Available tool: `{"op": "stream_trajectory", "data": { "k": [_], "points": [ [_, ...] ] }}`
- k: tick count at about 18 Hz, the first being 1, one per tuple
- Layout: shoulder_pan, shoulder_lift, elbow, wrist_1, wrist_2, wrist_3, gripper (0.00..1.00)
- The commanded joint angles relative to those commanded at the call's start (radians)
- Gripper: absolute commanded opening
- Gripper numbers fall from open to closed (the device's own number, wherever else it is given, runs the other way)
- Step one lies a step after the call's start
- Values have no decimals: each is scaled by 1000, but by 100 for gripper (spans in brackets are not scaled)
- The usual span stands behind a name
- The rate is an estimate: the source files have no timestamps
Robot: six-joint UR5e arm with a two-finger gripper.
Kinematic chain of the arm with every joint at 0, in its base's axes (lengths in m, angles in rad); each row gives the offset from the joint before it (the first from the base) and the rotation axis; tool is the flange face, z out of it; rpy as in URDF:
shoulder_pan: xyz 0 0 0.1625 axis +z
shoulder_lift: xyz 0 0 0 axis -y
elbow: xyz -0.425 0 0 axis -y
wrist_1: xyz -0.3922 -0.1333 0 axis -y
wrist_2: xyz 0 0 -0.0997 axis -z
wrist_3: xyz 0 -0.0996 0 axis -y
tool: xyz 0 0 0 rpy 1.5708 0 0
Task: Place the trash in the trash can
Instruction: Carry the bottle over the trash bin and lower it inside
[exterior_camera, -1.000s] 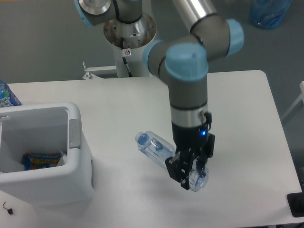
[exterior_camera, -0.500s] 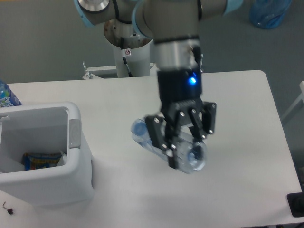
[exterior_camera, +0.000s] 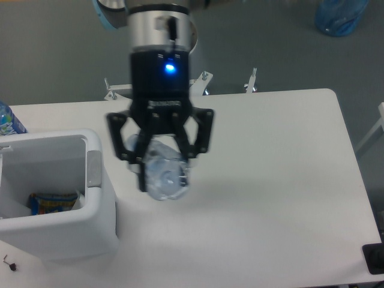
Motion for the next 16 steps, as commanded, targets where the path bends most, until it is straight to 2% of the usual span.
{"op": "stream_trajectory", "data": {
  "k": [9,16],
  "points": [
    [-127,-18,-9,0,0,54,60],
    [-180,-34,-12,0,0,52,60]
  ]
}}
